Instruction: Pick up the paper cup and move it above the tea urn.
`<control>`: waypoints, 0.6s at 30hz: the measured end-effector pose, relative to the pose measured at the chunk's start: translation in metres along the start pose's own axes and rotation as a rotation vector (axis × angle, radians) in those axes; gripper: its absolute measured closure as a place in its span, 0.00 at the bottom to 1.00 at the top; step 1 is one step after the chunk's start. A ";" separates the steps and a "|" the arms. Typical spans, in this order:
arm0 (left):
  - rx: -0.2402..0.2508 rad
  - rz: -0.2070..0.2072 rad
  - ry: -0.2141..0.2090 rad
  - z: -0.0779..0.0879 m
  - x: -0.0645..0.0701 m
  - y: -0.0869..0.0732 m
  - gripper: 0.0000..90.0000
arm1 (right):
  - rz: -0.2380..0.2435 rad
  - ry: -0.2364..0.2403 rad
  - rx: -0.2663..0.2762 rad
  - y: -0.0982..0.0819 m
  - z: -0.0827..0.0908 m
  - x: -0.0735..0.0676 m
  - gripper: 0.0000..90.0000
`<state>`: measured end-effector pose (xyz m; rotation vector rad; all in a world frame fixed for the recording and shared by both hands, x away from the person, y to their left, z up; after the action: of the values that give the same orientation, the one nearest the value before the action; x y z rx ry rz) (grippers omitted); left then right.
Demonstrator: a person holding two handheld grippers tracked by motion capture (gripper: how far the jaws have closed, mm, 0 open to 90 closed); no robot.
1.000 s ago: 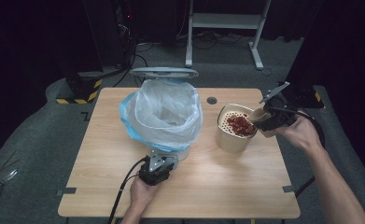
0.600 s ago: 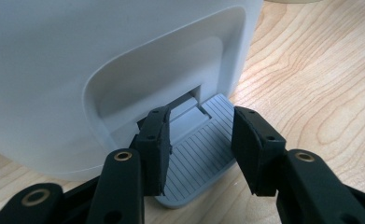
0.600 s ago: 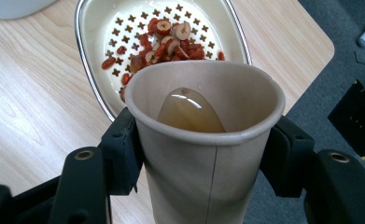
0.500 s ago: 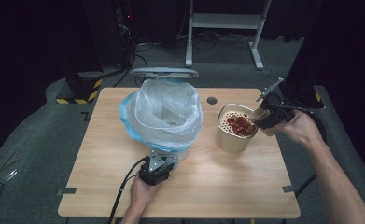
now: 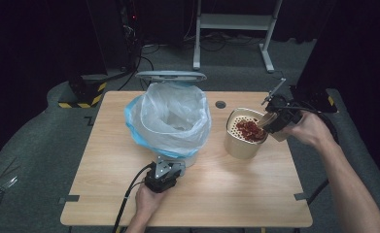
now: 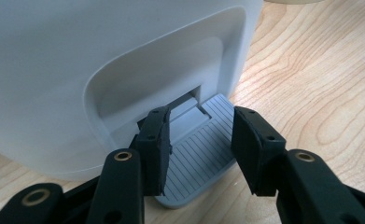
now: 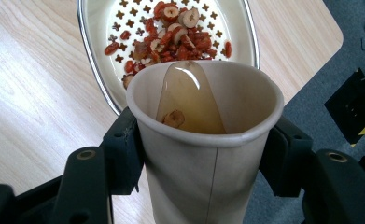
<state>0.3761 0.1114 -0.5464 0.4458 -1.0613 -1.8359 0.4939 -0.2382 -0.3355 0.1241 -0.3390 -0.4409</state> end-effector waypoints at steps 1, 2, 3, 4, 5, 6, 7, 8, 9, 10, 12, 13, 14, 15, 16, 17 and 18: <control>0.000 0.000 0.000 0.000 0.000 0.000 0.64 | 0.000 0.000 0.000 0.000 0.000 0.000 0.45; 0.000 0.000 0.000 0.000 0.000 0.000 0.63 | 0.003 0.005 -0.014 0.000 -0.001 0.000 0.45; 0.000 0.000 0.000 0.000 0.000 0.000 0.63 | 0.003 0.005 -0.014 0.000 -0.001 0.000 0.45; 0.000 0.000 0.000 0.000 0.000 0.000 0.63 | 0.007 0.007 -0.025 0.000 -0.002 0.000 0.45; -0.005 -0.007 0.002 0.000 -0.001 0.000 0.63 | 0.008 0.009 -0.034 0.000 -0.002 0.000 0.45; -0.005 -0.007 0.002 0.000 -0.001 0.000 0.63 | 0.008 0.009 -0.034 0.000 -0.002 0.000 0.45; -0.005 -0.009 0.003 0.000 -0.001 0.000 0.63 | 0.014 0.010 -0.037 0.000 -0.002 0.001 0.45; -0.005 -0.010 0.004 0.000 -0.001 0.000 0.64 | 0.012 0.010 -0.041 0.001 -0.002 0.001 0.45; 0.001 -0.004 0.002 0.000 0.000 0.000 0.63 | 0.011 0.011 -0.046 0.001 -0.002 0.001 0.45; -0.004 -0.017 0.010 0.001 -0.001 0.000 0.63 | 0.016 0.014 -0.051 0.002 -0.001 0.001 0.45; -0.004 -0.016 0.010 0.001 -0.001 0.000 0.64 | 0.018 0.014 -0.058 0.002 -0.002 0.001 0.45; -0.005 -0.017 0.010 0.001 -0.001 0.000 0.63 | 0.026 0.013 -0.068 0.003 -0.002 0.001 0.45; -0.005 -0.017 0.009 0.001 -0.001 0.000 0.63 | 0.033 0.012 -0.082 0.004 -0.002 0.001 0.45; -0.004 -0.016 0.009 0.001 -0.001 0.000 0.63 | 0.035 0.013 -0.091 0.004 -0.002 0.001 0.45; -0.005 -0.017 0.009 0.001 -0.001 0.000 0.63 | 0.047 0.015 -0.107 0.006 -0.002 0.002 0.45; -0.004 -0.017 0.009 0.001 -0.001 0.000 0.63 | 0.044 0.017 -0.114 0.007 -0.002 0.001 0.45; -0.004 -0.016 0.009 0.001 -0.001 0.000 0.63 | 0.048 0.018 -0.133 0.008 -0.002 0.001 0.45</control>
<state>0.3764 0.1128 -0.5460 0.4609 -1.0506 -1.8486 0.4987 -0.2317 -0.3353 -0.0092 -0.2931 -0.4131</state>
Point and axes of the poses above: each handheld gripper's, and its own axes: z roughly backward along the jaws, y roughly out of its top, x roughly to its right, the point moved 4 cm from there along -z, roughly forward along the jaws, and after that the axes turned 12 degrees about z, right-handed, at the moved point
